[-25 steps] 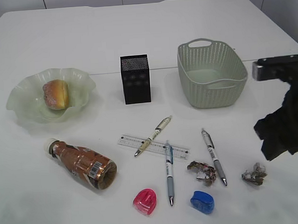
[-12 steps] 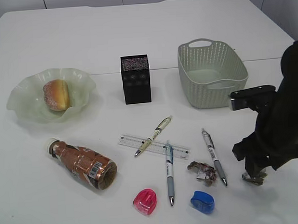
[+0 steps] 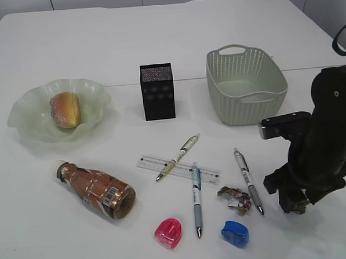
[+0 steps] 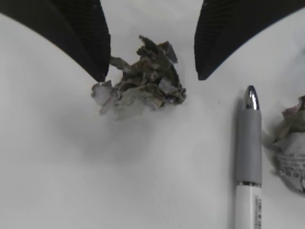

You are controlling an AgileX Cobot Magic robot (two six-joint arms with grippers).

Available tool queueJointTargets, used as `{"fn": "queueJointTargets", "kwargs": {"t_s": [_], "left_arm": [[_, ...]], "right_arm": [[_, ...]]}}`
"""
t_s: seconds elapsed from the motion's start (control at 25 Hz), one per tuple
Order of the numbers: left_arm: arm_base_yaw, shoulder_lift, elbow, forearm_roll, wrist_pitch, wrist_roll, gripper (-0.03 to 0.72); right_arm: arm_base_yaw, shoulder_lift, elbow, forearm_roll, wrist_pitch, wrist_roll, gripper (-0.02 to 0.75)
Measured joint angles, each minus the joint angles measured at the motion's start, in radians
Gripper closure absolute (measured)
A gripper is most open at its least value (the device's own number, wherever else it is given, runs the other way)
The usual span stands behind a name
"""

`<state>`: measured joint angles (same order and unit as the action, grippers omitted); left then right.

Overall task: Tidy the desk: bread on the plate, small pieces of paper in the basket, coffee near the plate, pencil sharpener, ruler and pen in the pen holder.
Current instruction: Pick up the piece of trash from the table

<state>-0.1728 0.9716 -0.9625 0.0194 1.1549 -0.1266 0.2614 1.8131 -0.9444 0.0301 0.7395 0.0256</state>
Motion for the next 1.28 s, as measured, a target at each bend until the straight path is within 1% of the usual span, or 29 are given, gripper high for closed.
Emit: {"fn": "queueJointTargets", "kwargs": {"t_s": [0.4, 0.64, 0.88, 1.12, 1.28], "left_arm": [[0.0, 0.0, 0.0, 0.0, -0.018, 0.0, 0.188], [0.0, 0.0, 0.0, 0.0, -0.021, 0.0, 0.19], [0.0, 0.0, 0.0, 0.0, -0.021, 0.0, 0.191], [0.0, 0.0, 0.0, 0.0, -0.021, 0.0, 0.191], [0.0, 0.0, 0.0, 0.0, -0.023, 0.0, 0.191]], "right_arm": [[0.0, 0.014, 0.0, -0.002, -0.033, 0.014, 0.32], [0.0, 0.014, 0.0, -0.004, -0.037, 0.016, 0.373], [0.0, 0.031, 0.0, -0.007, -0.042, 0.017, 0.395], [0.0, 0.031, 0.0, -0.007, -0.042, 0.017, 0.54], [0.0, 0.031, -0.002, -0.007, -0.042, 0.017, 0.594]]}}
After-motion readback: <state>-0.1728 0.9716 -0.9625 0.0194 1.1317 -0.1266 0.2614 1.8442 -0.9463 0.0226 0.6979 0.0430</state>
